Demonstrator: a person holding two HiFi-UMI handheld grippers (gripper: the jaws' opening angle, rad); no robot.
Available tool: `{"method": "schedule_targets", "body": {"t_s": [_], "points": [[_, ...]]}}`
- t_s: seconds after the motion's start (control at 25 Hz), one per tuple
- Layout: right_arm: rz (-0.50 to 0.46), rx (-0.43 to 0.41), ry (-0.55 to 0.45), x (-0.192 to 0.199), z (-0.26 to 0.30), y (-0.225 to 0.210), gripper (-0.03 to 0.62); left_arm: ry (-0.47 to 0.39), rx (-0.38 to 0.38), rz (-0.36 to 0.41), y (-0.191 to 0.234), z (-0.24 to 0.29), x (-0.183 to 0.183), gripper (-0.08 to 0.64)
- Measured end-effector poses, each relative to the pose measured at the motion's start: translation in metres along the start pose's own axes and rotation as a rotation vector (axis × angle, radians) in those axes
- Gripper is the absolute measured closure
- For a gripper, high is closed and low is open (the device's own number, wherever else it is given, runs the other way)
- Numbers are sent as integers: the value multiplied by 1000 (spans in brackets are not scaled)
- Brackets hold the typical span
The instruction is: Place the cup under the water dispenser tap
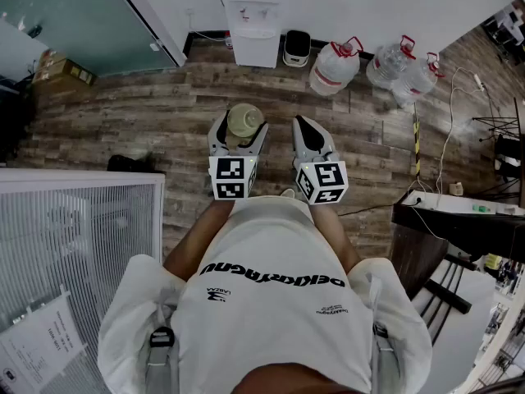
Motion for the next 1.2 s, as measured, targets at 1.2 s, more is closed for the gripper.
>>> {"method": "schedule_targets", "body": {"t_s": [1.2], "points": [[1,-55,48,-13,52,-97,594,68,-30,36,-36,95,4,189]]}}
Point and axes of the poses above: the fingertips, and each gripper's own axes: z forward along the fingers, y to its left, x out of its underside, the point moved 7 cm from there along -z, backward along the fingers, and after that the axes turned 15 degrees about z, right-handed, at the moved point
